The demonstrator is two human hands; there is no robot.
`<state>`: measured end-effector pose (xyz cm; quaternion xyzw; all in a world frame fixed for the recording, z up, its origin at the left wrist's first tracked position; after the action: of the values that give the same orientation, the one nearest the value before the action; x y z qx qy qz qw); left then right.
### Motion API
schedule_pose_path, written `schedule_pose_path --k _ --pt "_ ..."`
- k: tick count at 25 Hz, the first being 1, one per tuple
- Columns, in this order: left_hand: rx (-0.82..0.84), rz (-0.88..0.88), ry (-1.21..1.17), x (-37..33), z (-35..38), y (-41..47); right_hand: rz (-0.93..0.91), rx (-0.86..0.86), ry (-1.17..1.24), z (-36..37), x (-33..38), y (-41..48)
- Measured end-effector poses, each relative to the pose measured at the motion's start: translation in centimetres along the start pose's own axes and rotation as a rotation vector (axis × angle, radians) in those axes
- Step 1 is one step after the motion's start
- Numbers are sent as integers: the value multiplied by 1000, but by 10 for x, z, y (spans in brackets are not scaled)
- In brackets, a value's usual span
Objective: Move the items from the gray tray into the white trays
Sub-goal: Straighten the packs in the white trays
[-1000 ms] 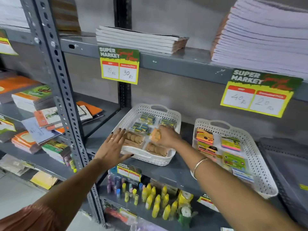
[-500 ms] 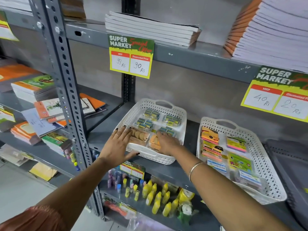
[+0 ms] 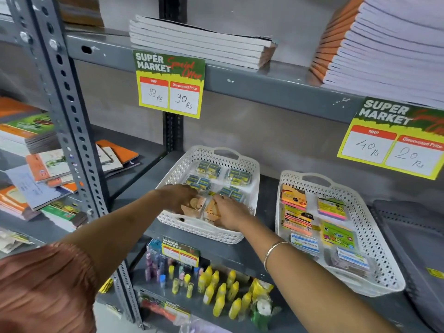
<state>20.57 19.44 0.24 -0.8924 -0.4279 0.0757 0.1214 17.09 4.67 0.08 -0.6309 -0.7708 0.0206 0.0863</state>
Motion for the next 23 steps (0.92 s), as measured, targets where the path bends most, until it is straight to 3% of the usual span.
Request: schedule_pose_path --k 6,9,11,14,18,23 --pt "-118 -48 -150 12 4 4 0 33 10 7 -1 8" --pt "-114 -51 -207 15 1 6 36 108 196 -9 -13 23" --pt "-194 -94 -319 19 -11 10 125 27 321 -29 -33 39" --pt "-352 -130 -383 34 -36 30 182 0 186 -33 -59 59" --pt "-187 -103 -320 39 -33 61 202 147 0 -12 -62 74" --pt "-89 -75 -361 37 -22 77 169 206 7 -8 -57 87"
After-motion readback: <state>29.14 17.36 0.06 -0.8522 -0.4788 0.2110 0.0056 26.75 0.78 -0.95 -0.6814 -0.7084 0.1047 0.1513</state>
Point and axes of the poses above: each hand's wrist, its own y-axis towards the middle knuckle, its own z-axis out of the palm, x = y × z, the point moved 5 cm from there along y, towards the middle knuckle, and after that the axes turned 9 degrees about z, right-handed, at the moved point
